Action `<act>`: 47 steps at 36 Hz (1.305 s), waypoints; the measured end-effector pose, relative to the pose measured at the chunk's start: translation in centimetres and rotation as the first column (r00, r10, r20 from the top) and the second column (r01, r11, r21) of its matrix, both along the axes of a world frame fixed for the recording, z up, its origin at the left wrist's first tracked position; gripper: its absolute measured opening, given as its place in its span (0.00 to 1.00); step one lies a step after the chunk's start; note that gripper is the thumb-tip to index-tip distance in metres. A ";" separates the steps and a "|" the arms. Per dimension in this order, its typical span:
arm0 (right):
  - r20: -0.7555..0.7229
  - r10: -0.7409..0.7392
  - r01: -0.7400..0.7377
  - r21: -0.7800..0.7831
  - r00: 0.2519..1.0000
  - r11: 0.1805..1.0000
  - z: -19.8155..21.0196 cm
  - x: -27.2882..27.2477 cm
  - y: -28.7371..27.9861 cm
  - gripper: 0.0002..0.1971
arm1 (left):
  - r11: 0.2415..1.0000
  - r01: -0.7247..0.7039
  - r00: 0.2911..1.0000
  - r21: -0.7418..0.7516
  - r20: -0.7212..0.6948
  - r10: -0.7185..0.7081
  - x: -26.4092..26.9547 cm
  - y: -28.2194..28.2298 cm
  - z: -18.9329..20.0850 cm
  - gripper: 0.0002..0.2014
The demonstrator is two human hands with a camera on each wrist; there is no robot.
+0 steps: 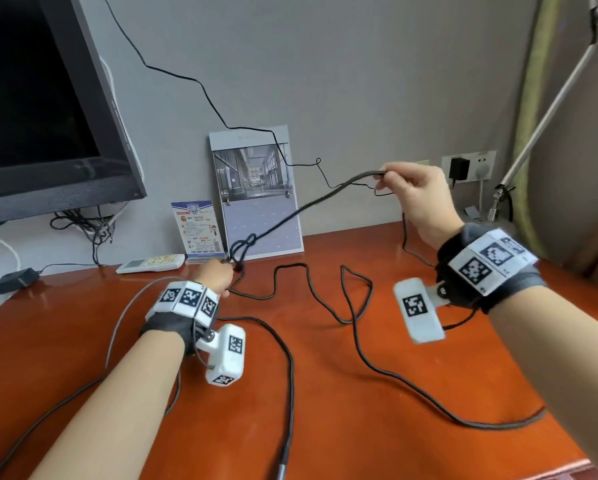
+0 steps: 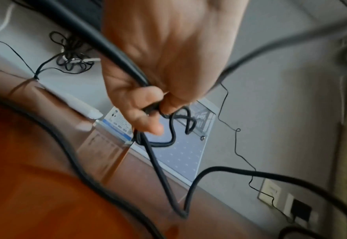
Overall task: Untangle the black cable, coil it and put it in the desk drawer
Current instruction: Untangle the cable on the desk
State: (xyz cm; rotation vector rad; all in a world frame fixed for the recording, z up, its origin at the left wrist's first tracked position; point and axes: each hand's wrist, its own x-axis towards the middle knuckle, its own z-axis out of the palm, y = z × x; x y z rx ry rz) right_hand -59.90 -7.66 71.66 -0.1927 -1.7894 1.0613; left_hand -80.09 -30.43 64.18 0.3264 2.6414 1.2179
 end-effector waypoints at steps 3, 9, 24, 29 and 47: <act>-0.107 0.193 -0.212 -0.209 0.975 0.955 0.9 0.3 -0.3 0.13 | 0.995 -0.005 1.000 0.097 0.012 0.004 -0.1 0.0 -1.2 0.17; 0.035 -0.210 0.208 -0.369 0.977 0.906 1.3 -0.5 3.9 0.08 | 0.998 0.011 0.996 0.061 0.088 -0.016 -0.4 -0.3 -2.3 0.19; 0.706 -0.595 0.757 0.128 0.384 0.641 -1.5 4.1 10.0 0.22 | 0.924 0.227 0.949 0.309 -0.283 -0.138 -0.4 -1.5 2.0 0.18; 0.653 -0.557 0.460 0.339 0.513 0.821 -0.3 1.0 3.6 0.19 | 0.792 0.310 0.949 0.527 -0.217 -0.227 1.2 -0.1 3.8 0.19; 0.751 0.055 -0.266 0.163 0.658 0.950 -4.4 -4.8 -7.4 0.14 | 0.563 0.294 0.885 0.772 0.003 -0.465 6.5 1.7 5.0 0.28</act>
